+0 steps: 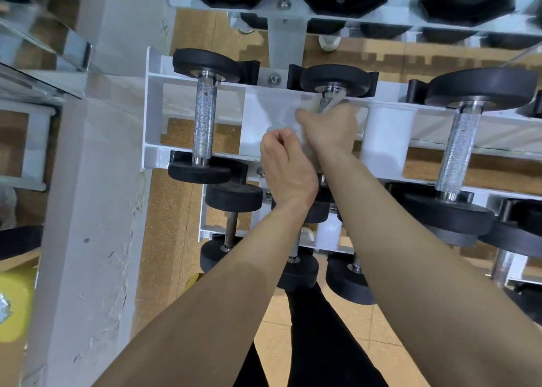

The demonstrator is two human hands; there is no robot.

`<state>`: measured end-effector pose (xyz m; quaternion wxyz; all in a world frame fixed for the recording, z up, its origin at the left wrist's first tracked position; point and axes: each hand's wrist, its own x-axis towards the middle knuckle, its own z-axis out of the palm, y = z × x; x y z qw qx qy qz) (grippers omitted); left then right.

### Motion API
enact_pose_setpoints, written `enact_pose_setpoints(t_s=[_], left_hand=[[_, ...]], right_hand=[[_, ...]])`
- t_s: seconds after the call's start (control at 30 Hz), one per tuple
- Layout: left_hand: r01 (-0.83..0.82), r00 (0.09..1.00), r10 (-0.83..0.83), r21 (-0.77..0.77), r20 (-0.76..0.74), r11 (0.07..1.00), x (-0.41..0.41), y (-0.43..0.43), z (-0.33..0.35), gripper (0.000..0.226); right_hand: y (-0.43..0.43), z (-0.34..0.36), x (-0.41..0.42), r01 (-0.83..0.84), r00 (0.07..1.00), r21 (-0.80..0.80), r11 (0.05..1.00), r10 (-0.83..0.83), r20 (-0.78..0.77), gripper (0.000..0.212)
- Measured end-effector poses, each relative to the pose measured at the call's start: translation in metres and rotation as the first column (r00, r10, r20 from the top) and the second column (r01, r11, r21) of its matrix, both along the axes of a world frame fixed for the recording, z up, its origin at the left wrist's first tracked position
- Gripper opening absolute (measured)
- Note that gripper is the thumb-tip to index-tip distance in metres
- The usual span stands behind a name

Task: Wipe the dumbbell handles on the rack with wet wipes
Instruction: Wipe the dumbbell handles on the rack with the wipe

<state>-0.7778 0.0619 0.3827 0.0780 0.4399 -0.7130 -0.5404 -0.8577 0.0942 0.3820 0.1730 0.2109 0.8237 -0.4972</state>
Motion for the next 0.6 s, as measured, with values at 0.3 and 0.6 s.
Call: enact_pose_setpoints(t_s=[0.3, 0.6], left_hand=[[0.016, 1.000, -0.017, 0.024, 0.010, 1.000, 0.002, 0.000, 0.004, 0.030], [0.125, 0.977, -0.165, 0.269, 0.133, 0.955, -0.019, -0.024, 0.013, 0.044]], right_hand=[[0.043, 0.008, 0.025, -0.319, 0.932, -0.200, 0.926, 0.345, 0.112, 0.016], [0.061, 0.023, 0.011, 0.260, 0.914, -0.766, 0.588, 0.105, 0.392, 0.053]])
